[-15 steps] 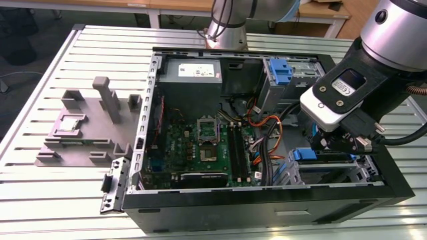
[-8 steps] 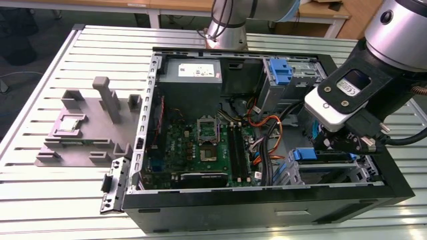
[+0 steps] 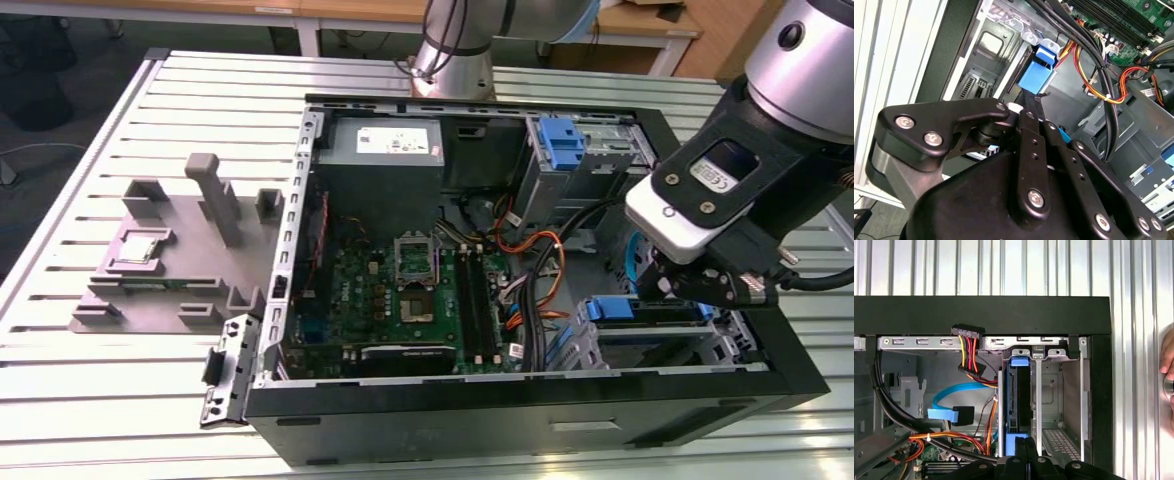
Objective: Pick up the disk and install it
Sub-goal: 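Insert the first disk wire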
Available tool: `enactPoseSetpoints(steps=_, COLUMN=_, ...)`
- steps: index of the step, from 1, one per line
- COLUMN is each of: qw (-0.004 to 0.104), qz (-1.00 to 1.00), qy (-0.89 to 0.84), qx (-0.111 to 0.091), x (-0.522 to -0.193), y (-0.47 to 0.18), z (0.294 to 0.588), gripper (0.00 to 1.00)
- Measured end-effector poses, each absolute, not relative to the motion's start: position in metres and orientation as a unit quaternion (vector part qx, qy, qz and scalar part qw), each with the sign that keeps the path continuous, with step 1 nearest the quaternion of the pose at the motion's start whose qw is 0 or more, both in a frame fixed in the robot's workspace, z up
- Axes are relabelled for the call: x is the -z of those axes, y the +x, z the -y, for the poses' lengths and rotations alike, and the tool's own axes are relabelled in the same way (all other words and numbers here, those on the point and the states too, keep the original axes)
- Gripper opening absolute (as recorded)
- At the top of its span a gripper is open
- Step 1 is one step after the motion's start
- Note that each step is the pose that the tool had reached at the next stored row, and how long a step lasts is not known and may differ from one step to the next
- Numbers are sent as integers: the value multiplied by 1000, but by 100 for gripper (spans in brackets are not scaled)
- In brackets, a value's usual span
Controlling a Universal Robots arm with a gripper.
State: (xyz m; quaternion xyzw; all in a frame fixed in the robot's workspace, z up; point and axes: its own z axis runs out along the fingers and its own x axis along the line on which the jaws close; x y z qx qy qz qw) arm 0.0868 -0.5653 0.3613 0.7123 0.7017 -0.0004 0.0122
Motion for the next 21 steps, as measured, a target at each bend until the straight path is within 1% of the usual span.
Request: enactPoseSetpoints(steps=21, qw=12, qz=-740, qy=673, qx=0, x=-364, y=90, z=565, gripper=10)
